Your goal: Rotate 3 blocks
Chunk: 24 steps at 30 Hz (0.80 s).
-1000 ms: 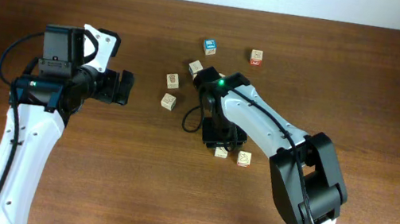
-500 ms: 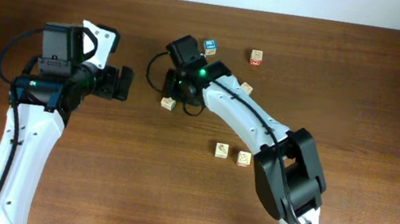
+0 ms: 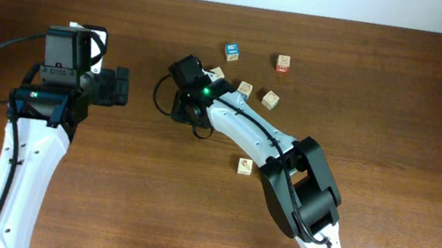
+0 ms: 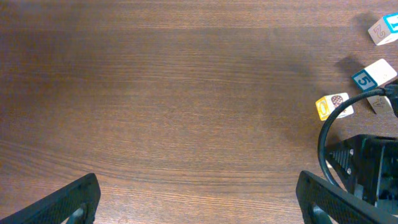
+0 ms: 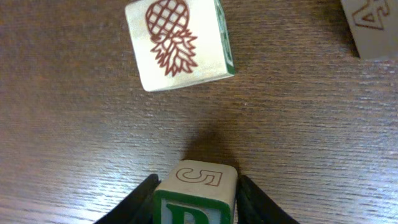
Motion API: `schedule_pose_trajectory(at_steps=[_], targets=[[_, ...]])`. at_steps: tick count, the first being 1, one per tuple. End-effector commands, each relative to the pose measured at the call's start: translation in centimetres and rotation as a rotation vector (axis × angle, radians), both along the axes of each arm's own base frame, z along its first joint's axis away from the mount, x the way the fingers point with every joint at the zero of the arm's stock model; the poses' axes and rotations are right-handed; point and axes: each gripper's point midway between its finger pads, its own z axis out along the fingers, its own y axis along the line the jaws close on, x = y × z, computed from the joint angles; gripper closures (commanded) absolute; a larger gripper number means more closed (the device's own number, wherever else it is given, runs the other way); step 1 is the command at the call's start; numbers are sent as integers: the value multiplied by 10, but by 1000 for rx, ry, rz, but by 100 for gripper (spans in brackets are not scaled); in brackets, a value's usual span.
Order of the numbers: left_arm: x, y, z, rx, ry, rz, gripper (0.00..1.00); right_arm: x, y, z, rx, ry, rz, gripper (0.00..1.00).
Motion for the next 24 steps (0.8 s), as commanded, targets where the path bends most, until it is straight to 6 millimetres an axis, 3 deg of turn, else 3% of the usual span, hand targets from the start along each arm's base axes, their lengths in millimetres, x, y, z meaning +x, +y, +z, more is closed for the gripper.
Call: schedule_pose_trajectory(at_steps=[1,4,7,12,14,17,24], targets=[[-1,4,13,2,-34,23,1,1,-7,-8,-60,-20,83,66],[-1,4,13,2,-34,23,1,-2,-18,-7,-98,8,109,73],[-1,4,13,2,-34,23,1,-9,-28,10,-156,47,151,83],[-1,4,13,2,-34,24,1,-49,-60,54,-265,210,162,84],[-1,4,13,2,-34,23,1,-63,-67,61,-285,255,164,84],[-1,4,13,2,-34,23,1,-92,-72,44,-333,346,166,84],[-1,3,13,-1,-34,20,1,-114,-83,18,-388,416,145,84]])
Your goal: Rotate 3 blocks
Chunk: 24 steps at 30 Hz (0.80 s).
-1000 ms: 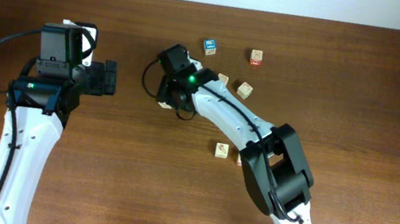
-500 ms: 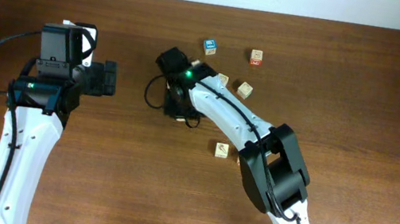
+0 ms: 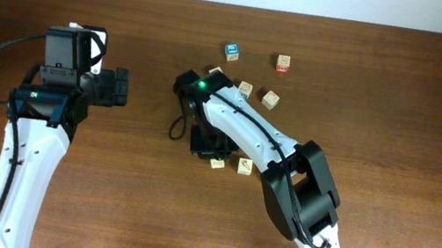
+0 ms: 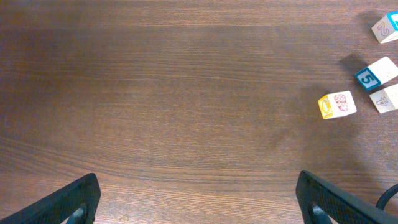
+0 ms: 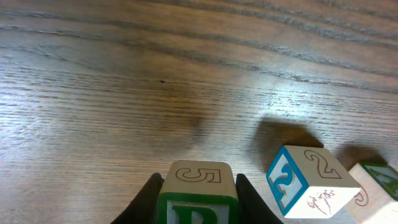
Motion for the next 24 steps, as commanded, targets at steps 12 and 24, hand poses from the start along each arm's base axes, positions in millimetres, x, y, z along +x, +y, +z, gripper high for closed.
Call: schedule_pose_trajectory(at_steps=[12,24], targets=[[0,2,14,-5,-40,16,1,-9,3,30,59,-10,12,55],[-4,-15,8,-82,-7,-48,1,-15,-86,303,338,-478,38,51]])
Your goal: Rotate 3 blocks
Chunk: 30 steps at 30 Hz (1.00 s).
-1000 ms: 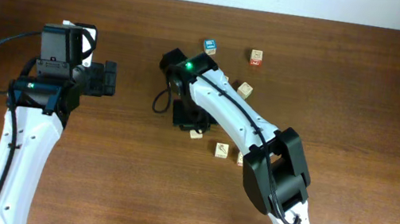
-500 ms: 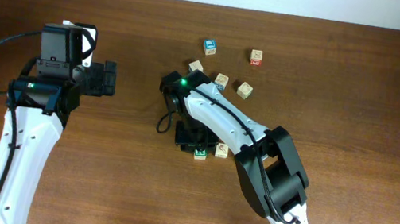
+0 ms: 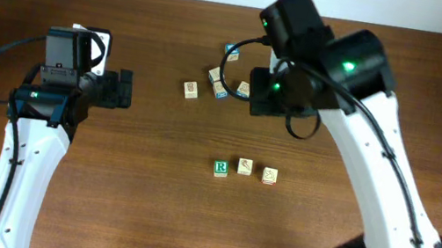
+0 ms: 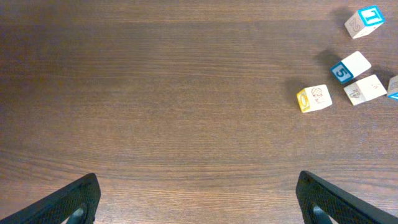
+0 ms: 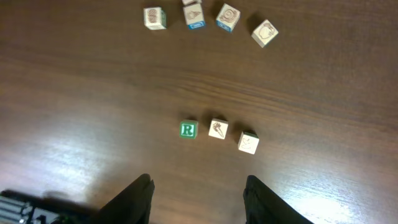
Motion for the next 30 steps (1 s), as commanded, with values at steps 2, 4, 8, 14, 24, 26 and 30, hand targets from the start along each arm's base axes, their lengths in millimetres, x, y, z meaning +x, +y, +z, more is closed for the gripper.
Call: schedule_pose_trajectory(at_steps=[2,4,8,14,24,26,30], targets=[[-6,-6,8,-38,-1,-14,1,-50,-58,-2,-94,2,-167,51],[-7,-11,7,-60,3,-31,1,-64,-76,-42,-138,53,-216,61],[-8,-30,-12,-153,75,-94,1,-55,-71,-159,-52,205,-202,96],[-2,-30,-65,-234,233,28,1,-35,-96,-259,148,290,-196,96],[4,-30,-92,-246,292,53,1,-22,-73,-306,249,363,-137,96],[4,-30,-92,-246,292,53,1,-26,-70,-305,281,412,-224,96],[4,-30,-92,-245,292,53,1,-27,-70,-305,306,480,-421,96]])
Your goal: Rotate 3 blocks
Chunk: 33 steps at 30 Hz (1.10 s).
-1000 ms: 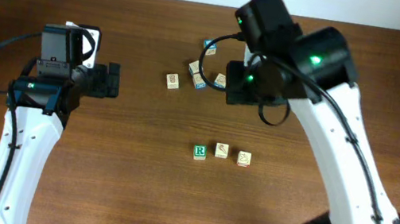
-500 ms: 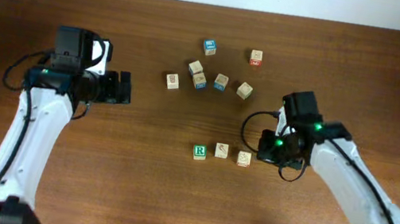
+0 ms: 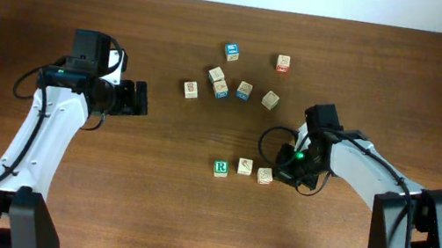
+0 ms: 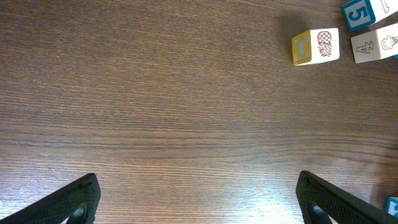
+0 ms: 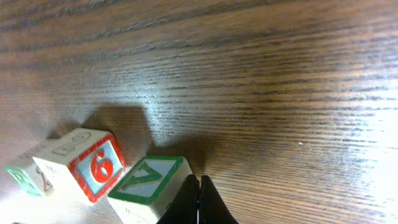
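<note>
Three blocks lie in a row at mid-table: a green R block [image 3: 220,168], a middle block [image 3: 244,166] and a right-hand block [image 3: 264,175]. In the right wrist view the right-hand block shows a green-framed face [image 5: 146,186], and the one beside it shows a red 6 [image 5: 84,165]. My right gripper [image 3: 285,165] [image 5: 199,200] is low and shut with nothing between its fingers. Its tips touch the green-framed block's side. My left gripper [image 3: 138,99] [image 4: 199,205] hovers open over bare wood at the left.
Several more blocks are scattered further back, among them a pineapple block [image 3: 191,90] [image 4: 316,46], a blue 5 block [image 3: 221,89] [image 4: 357,12], a blue block [image 3: 231,51] and a red one [image 3: 283,63]. Bare table wood [image 3: 86,192] fills the front left.
My right gripper was open and high over the back blocks. Now it is shut, low on the table, against the right end of the row. My left arm has shifted right, closer to the pineapple block.
My right gripper was shut on the green R block beside the back cluster. Then it held it low beside a lone block at mid-table. Then the R block stood at the left of a three-block row with the gripper open above. Now the shut gripper touches the row's right block.
</note>
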Motion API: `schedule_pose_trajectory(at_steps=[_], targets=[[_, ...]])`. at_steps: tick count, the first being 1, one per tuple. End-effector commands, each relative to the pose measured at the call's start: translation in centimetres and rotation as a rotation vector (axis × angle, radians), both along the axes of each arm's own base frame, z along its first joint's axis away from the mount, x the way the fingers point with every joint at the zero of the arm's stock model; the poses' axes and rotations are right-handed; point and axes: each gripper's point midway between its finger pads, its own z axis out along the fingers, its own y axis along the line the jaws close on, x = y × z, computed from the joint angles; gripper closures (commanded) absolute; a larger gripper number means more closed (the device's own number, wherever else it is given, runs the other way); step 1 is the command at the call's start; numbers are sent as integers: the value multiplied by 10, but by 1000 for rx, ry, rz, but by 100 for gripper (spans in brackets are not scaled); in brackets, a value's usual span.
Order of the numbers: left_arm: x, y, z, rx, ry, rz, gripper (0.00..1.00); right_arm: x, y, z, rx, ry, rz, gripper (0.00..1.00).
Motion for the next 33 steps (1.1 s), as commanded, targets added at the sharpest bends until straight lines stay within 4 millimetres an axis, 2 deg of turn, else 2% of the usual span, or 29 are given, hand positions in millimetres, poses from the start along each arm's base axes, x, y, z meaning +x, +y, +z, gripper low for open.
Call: schedule_pose_trajectory(at_steps=[1,4,10,14,16,22,25,29,33], targets=[[3,-2,0,-18,1,8,1,-1,2,-3,11,57,-99,96],[3,-1,-1,-18,1,9,1,0,20,-2,11,43,-101,96],[3,-1,-1,-18,1,9,1,6,23,-1,-2,3,-77,96],[3,-1,0,-18,1,8,1,57,22,32,-29,-220,75,95],[3,-2,0,-18,1,8,1,70,27,36,-20,-253,94,95],[3,-1,0,-18,1,8,1,52,65,13,24,-233,269,96],[3,-1,0,-18,1,8,1,47,69,14,38,-220,279,96],[3,-1,0,-18,1,8,1,30,84,13,46,-199,349,96],[3,-1,0,-18,1,8,1,21,88,12,46,-174,370,96]])
